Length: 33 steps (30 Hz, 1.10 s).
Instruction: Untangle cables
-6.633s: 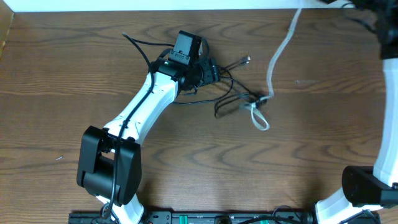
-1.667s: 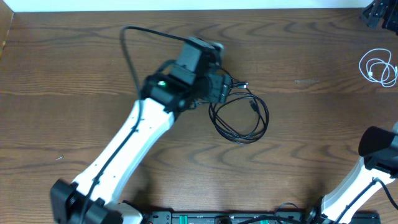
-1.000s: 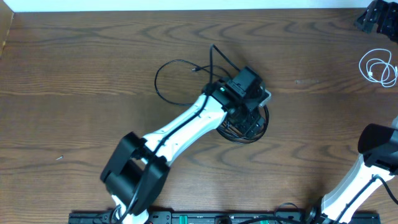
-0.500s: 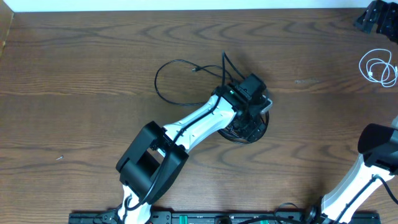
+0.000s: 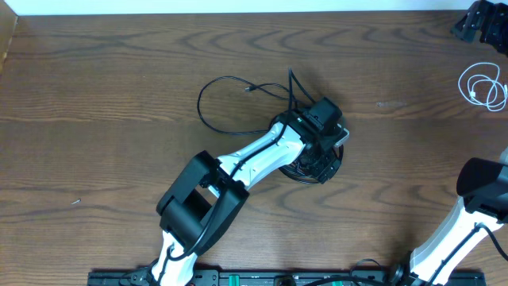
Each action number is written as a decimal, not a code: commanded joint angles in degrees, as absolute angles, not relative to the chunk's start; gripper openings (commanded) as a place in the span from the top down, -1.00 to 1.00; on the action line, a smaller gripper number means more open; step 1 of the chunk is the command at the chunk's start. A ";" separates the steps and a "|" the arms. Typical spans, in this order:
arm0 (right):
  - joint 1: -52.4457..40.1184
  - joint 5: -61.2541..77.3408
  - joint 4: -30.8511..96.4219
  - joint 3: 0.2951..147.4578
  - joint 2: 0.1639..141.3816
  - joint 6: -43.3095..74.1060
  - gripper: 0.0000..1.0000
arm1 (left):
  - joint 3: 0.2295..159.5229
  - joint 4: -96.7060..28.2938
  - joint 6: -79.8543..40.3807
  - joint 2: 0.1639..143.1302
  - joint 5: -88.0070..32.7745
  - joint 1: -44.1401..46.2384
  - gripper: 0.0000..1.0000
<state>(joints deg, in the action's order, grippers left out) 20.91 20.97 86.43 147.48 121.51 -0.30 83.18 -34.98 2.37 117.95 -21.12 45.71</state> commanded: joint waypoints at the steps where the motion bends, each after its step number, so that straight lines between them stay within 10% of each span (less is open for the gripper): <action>1: 20.45 21.15 86.74 147.20 121.95 -0.97 -0.98 | 83.53 -34.11 2.31 118.43 -21.10 45.69 -0.49; 20: 20.45 21.15 86.32 144.31 121.95 -0.99 -0.98 | 83.48 -32.38 1.65 119.92 -20.29 45.67 -0.08; 33: 20.05 21.67 85.45 139.81 121.95 -0.95 -0.99 | 83.64 -32.27 -1.76 116.86 -20.29 42.89 0.85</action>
<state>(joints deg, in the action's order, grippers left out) 20.88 20.99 85.62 140.07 121.54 -0.30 83.18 -32.29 0.51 118.89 -20.69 44.66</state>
